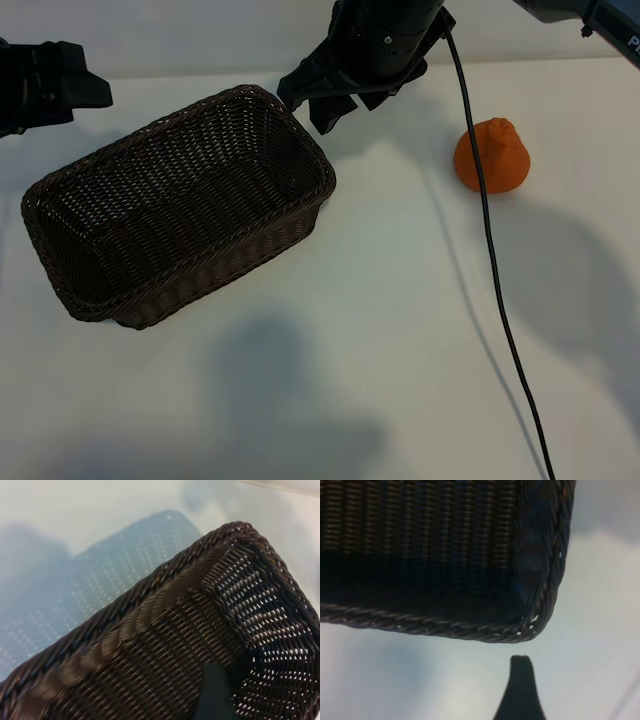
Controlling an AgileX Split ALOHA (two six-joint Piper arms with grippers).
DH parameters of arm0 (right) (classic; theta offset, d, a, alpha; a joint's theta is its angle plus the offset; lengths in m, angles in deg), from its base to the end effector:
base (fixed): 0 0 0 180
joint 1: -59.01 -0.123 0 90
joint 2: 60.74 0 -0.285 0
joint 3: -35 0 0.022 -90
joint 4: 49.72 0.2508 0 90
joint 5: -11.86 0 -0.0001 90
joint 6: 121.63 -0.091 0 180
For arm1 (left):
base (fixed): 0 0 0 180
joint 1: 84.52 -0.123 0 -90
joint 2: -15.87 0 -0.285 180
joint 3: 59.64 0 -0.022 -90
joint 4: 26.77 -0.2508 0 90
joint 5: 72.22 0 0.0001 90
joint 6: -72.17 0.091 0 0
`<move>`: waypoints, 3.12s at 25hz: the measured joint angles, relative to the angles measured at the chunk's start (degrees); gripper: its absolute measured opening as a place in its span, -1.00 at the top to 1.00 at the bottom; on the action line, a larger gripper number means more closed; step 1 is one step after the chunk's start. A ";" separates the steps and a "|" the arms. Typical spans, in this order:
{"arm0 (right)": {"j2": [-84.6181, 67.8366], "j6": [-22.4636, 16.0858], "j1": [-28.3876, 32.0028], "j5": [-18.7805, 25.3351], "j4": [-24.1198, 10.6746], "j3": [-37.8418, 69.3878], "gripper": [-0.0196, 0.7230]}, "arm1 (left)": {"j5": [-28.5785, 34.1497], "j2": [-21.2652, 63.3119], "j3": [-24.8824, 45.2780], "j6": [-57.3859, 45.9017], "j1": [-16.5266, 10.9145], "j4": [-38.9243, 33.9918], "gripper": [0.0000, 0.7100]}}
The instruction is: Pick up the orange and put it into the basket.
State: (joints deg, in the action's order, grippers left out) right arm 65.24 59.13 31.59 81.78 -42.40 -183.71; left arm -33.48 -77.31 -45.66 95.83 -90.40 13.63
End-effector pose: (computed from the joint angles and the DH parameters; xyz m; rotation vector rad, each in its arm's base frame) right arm 0.3963 0.2178 0.3043 -0.6475 2.6915 0.3025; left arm 0.3190 -0.0043 0.2922 -0.1384 2.3867 -0.5364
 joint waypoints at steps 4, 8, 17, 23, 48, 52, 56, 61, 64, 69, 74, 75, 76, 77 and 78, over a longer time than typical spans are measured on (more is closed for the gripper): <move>0.00 0.00 0.00 0.00 0.00 0.00 -0.50 | 0.00 0.00 0.00 0.00 0.00 0.00 -0.48; 0.00 0.00 0.00 0.00 0.00 0.00 -0.50 | 0.00 0.00 0.00 0.00 0.00 0.00 -0.48; 0.00 0.00 0.00 0.00 0.00 0.00 -0.50 | 0.00 0.00 0.00 -0.05 0.00 0.00 -0.48; 0.00 0.00 0.00 0.00 0.00 0.00 -0.50 | 0.00 0.00 0.00 -0.10 0.00 0.00 -0.48; 0.00 -0.06 0.00 -0.09 -0.05 0.00 -0.50 | -0.46 11.82 14.34 -32.95 0.00 -30.90 -0.48; 0.00 -0.06 0.00 -0.05 -0.05 0.00 -0.50 | -3.05 11.84 18.69 -39.58 0.00 -35.22 -0.48; 0.00 -0.06 0.00 -0.05 -0.11 0.00 -0.50 | -8.48 10.21 22.54 -44.34 0.00 -36.51 -0.48; 0.00 -0.06 0.00 -0.05 -0.11 0.00 -0.50 | -15.30 7.58 25.40 -47.21 0.00 -36.76 -0.48; 0.00 -0.06 0.00 -0.05 -0.11 0.00 -0.50 | -18.58 5.64 25.60 -47.42 0.00 -36.48 -0.48; 0.00 -0.06 0.00 -0.05 -0.11 0.00 -0.50 | -21.85 4.37 25.65 -47.49 0.00 -34.95 -0.48; 0.00 -0.06 0.00 -0.05 -0.11 0.00 -0.50 | -22.25 4.18 25.65 -43.95 0.00 -29.76 -0.48; 0.00 -0.06 0.00 -0.05 -0.11 0.00 -0.50 | -22.31 4.18 25.65 -41.94 0.00 -27.94 -0.48; 0.00 -0.06 0.00 -0.05 -0.11 0.00 -0.50 | -22.36 4.18 25.65 -39.58 0.00 -25.55 -0.48; 0.00 -0.06 0.00 -0.05 -0.11 0.00 -0.50 | -22.43 4.18 25.65 -36.99 0.00 -22.91 -0.48; 0.00 -0.06 0.00 -0.05 -0.11 0.00 -0.50 | -22.48 4.18 25.65 -34.76 0.00 -20.21 -0.48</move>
State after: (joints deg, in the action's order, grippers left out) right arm 65.24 59.07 31.59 81.74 -42.51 -183.71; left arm -55.96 -73.12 -20.00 61.06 -90.40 -6.57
